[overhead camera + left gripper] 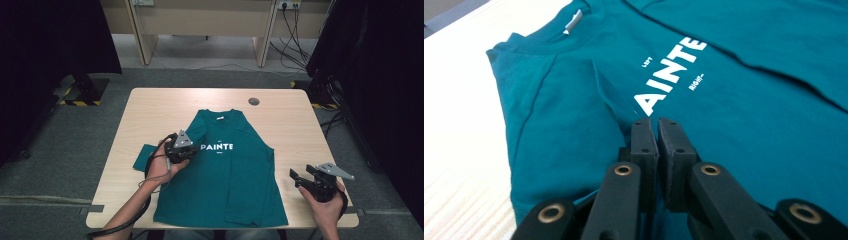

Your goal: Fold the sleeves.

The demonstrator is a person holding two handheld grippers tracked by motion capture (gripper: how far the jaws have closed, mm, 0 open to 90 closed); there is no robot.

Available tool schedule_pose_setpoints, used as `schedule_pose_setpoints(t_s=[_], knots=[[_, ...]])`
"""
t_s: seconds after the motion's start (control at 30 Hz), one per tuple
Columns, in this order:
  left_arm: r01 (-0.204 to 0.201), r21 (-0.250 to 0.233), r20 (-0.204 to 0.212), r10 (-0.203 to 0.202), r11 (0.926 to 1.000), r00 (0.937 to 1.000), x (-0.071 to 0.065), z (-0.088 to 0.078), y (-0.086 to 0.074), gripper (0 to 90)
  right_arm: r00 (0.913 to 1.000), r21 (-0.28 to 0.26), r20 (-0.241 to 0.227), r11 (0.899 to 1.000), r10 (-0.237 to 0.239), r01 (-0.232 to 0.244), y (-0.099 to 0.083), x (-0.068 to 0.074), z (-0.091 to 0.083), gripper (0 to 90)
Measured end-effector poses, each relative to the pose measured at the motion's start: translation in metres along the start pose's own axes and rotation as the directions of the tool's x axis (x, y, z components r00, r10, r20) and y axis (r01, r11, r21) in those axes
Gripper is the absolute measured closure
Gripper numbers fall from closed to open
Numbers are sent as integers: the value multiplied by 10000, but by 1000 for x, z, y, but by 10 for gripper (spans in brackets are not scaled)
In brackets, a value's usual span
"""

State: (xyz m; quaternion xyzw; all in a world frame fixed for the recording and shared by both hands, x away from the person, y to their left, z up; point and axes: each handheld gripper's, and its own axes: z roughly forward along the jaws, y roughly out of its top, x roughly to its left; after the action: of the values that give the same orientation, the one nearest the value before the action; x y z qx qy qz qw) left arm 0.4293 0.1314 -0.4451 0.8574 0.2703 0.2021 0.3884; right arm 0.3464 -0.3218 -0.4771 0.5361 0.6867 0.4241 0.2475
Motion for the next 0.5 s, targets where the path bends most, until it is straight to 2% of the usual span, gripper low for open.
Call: schedule_pose_setpoints(t_s=[0.5], knots=[[-98, 393, 337, 84, 9992, 9994, -6, 10, -1, 850, 10000, -14, -16, 10000, 9, -9, 0, 0, 0, 286]])
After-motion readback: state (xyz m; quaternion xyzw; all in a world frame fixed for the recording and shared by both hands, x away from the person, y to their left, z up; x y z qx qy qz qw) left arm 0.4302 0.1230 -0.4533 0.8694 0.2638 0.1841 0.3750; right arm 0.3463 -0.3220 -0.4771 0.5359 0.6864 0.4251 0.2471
